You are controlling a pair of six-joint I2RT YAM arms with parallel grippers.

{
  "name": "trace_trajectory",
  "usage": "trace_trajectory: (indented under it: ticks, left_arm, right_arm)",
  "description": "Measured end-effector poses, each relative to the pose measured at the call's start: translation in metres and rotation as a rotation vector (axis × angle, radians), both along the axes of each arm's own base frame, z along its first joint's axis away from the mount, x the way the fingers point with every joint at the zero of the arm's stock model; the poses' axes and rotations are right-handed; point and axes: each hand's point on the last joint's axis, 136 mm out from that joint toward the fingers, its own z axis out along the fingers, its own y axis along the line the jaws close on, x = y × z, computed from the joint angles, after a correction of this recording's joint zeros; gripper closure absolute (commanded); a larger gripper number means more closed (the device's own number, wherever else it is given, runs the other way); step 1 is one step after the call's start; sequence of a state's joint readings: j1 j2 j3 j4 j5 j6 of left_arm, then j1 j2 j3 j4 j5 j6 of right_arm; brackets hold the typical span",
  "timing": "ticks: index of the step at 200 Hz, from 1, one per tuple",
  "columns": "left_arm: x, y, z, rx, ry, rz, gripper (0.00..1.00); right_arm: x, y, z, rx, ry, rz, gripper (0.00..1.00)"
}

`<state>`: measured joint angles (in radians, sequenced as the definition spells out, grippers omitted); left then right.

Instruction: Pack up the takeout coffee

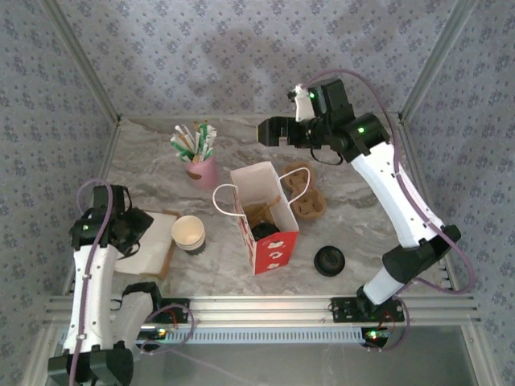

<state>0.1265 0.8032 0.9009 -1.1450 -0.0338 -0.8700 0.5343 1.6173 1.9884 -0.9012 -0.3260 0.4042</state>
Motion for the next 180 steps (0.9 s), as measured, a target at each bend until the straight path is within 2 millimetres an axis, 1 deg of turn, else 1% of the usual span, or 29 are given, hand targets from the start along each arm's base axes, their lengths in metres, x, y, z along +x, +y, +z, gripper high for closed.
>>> trace_trajectory:
  ticks: [20,32,39,53,64,83,101,115,153,180]
  left_arm:
    - [-0.001,0.004,-0.012,-0.045,0.023,0.05,0.41]
    - [-0.001,0.006,-0.02,-0.073,0.048,0.08,0.46]
    - [-0.001,0.008,-0.025,-0.087,0.068,0.097,0.48]
    - [0.001,0.012,-0.035,-0.111,0.099,0.126,0.5]
    - [0.003,0.015,-0.046,-0.125,0.132,0.146,0.49]
    - [0.004,0.017,-0.061,-0.136,0.174,0.169,0.46]
    - [0.008,0.02,-0.066,-0.138,0.185,0.187,0.45]
    - [0.012,0.023,-0.071,-0.131,0.197,0.2,0.46]
    - [0.02,0.031,-0.087,-0.119,0.252,0.233,0.5]
    - [0.025,0.036,-0.095,-0.109,0.268,0.249,0.49]
  right_arm:
    - [0.003,0.02,0.017,0.025,-0.045,0.06,0.0]
    - [0.004,0.039,0.02,0.026,-0.062,0.11,0.0]
    - [0.003,0.049,0.018,0.023,-0.064,0.138,0.0]
    - [0.001,0.07,0.008,0.005,-0.057,0.195,0.0]
    - [-0.003,0.085,-0.006,-0.019,-0.038,0.239,0.0]
    - [-0.008,0.103,-0.032,-0.066,0.006,0.289,0.0]
    - [-0.012,0.111,-0.05,-0.1,0.037,0.317,0.0]
    - [-0.013,0.111,-0.057,-0.115,0.052,0.323,0.0]
    - [-0.014,0.109,-0.059,-0.128,0.052,0.33,0.0]
    - [-0.014,0.108,-0.058,-0.13,0.051,0.332,0.0]
